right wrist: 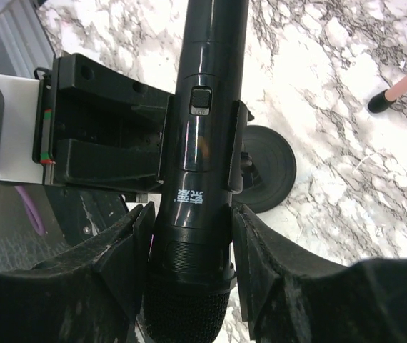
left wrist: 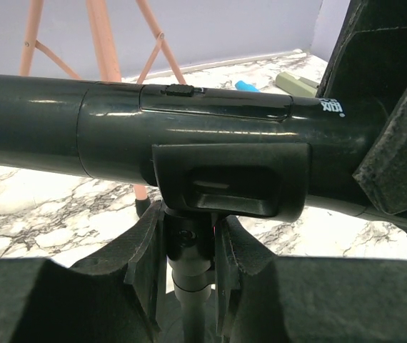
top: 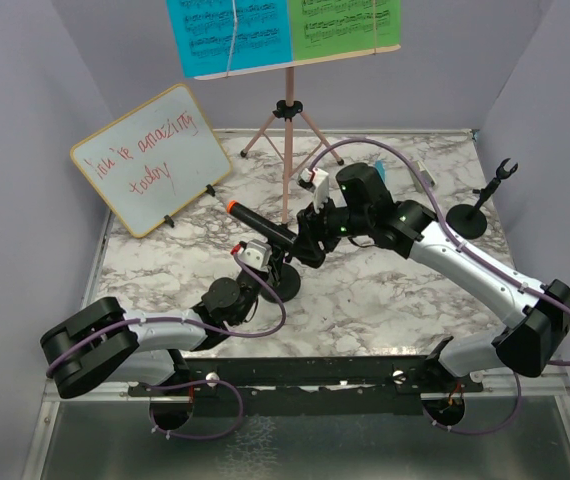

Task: Pack up the instrument practice props
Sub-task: Remove the microphone from the microphone stand.

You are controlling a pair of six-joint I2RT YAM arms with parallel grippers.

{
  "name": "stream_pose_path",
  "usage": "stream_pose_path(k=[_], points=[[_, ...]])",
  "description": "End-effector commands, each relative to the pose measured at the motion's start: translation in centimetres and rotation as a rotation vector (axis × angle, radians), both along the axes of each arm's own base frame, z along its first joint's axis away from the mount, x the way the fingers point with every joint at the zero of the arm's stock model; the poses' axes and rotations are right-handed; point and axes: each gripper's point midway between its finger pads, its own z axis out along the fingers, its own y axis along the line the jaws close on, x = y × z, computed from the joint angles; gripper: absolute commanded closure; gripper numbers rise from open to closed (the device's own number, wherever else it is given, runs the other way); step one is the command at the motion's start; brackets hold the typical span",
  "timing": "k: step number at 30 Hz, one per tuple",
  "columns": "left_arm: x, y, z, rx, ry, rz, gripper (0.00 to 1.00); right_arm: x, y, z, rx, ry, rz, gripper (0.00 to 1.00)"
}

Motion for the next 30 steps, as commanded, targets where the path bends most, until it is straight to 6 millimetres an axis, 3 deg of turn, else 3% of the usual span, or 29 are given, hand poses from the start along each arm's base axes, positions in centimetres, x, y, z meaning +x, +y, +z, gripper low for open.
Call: stream_pose_path(k=[1, 11, 20, 22, 30], points=[[0.3, 2.0, -2.4, 0.003, 0.082, 0.083, 1.0, -1.5, -4.6, -5.1, -0.256, 0.08, -0.046, 0.5], [-0.2, -0.2, -2.7, 0.045, 0.072, -0.034, 1.0, -0.5, -3.0, -3.7, -0.239, 0.05, 0.015, 0.48], [-0.1, -0.4, -3.0, 0.076, 0.065, -0.041, 1.0, 0.3, -1.9, -4.0, -0.256, 0.053, 0.062, 0.44], [0.0, -0.2, -3.0, 0.079, 0.065, -0.028, 1.0, 0.2, -1.9, -4.2, -0.261, 0.062, 0.069, 0.48], [1.1, 3.2, -3.5, 0.052, 0.097, 0.161, 1.0, -1.3, -3.5, -5.9, -0.312, 0.099, 0.085, 0.98]])
